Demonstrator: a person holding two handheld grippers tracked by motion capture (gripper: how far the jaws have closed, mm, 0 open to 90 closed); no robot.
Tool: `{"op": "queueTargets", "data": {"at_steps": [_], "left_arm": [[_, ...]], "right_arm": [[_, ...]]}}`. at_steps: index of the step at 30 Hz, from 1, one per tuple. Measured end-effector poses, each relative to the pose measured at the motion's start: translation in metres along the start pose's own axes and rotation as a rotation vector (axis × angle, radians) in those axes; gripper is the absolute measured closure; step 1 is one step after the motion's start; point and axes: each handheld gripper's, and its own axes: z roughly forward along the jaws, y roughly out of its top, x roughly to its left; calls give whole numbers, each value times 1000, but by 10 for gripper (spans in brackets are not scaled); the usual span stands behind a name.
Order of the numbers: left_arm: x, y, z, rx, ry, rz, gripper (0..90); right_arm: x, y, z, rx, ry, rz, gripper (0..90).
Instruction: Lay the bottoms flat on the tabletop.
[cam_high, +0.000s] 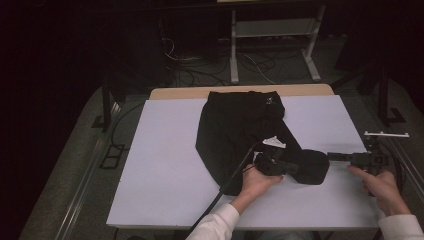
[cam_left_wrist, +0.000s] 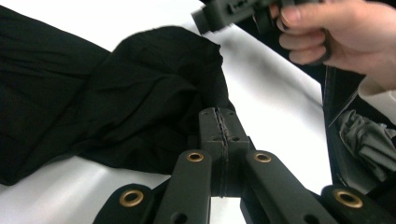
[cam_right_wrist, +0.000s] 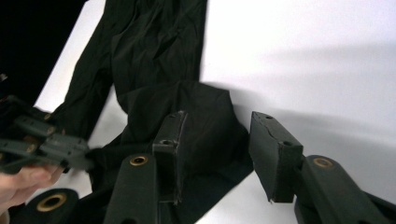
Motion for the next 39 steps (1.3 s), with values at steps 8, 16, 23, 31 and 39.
{"op": "queueTargets", "data": {"at_steps": [8,16,23,31,39], "left_arm": [[7,-7,-6,-27,13,-48,900],[15,-20,-13,-38,19,-97,900],[15,-26,-12,-18,28,-92,900],[13,-26,-16,-13,36,-68,900],[-1,-21,-29,40,35,29,900]], "right_arm": [[-8,-7,2,35,-34,32,542],[6,-10,18,103,-62,-58,624],[15,-13,28,139,-80,-82,838],[12,-14,25,150,-53,-44,886],[13,-21,3,126,73,13,885]]}}
